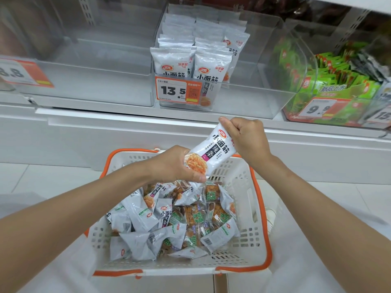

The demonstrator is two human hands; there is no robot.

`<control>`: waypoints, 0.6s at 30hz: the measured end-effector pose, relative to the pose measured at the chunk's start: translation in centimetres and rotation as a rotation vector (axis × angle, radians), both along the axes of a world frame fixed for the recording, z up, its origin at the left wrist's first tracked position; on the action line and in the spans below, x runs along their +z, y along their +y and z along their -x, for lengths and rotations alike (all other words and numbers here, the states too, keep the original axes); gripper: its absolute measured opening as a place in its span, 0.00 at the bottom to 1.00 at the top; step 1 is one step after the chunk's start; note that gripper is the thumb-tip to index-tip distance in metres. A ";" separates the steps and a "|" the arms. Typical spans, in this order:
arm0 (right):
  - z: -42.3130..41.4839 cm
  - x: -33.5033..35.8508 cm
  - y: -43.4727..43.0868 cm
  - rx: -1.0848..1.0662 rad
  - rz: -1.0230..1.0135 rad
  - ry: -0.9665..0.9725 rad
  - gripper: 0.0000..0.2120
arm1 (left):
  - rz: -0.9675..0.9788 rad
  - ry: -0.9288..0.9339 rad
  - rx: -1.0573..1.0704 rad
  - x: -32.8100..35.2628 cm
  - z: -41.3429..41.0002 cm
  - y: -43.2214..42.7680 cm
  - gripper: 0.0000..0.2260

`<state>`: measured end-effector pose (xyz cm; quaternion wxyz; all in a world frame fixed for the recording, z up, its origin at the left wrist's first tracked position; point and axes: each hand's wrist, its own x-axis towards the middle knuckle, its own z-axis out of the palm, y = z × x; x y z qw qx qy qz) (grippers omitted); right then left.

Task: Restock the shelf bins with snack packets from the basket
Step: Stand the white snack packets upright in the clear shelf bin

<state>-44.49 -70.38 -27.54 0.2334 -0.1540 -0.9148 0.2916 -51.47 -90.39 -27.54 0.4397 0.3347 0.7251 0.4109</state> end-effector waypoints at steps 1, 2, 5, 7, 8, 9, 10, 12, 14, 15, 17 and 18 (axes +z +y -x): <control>0.0 0.0 0.0 0.006 -0.020 -0.023 0.26 | 0.004 0.002 -0.010 0.0 0.0 -0.1 0.08; -0.1 0.0 -0.2 0.014 -0.013 -0.053 0.26 | 0.010 0.007 -0.018 0.0 0.1 -0.3 0.08; -0.5 0.8 -1.1 -0.003 0.279 -0.091 0.24 | 0.008 0.003 -0.004 -0.6 0.6 -1.1 0.08; -0.9 1.6 -2.0 -0.018 0.594 -0.091 0.23 | -0.017 0.016 0.086 -1.0 1.0 -1.3 0.07; -1.0 1.6 -2.4 -0.004 0.694 -0.139 0.21 | -0.037 0.019 0.131 -1.1 1.1 -1.2 0.07; -1.2 1.5 -3.0 0.025 0.787 -0.201 0.19 | -0.062 0.017 0.159 -1.1 1.2 -1.0 0.07; -1.4 1.1 -3.5 0.058 0.906 -0.251 0.16 | -0.087 0.011 0.172 -0.9 1.1 -0.7 0.07; -1.6 0.8 -4.4 0.091 1.168 -0.255 0.16 | -0.129 -0.006 0.182 -0.4 0.9 0.0 0.07; -1.7 1.0 -4.2 0.108 1.182 -0.208 0.14 | -0.138 -0.013 0.176 0.3 0.8 0.6 0.05; -1.8 1.4 -3.9 0.108 1.148 -0.189 0.14 | -0.125 0.005 0.160 0.7 0.8 0.7 0.04; -1.9 2.2 -3.1 0.096 1.076 -0.168 0.12 | -0.142 0.064 0.142 1.8 0.9 1.2 0.06; -2.0 2.7 -2.7 0.093 1.037 -0.161 0.12 | -0.176 0.091 0.168 2.4 1.2 1.5 0.09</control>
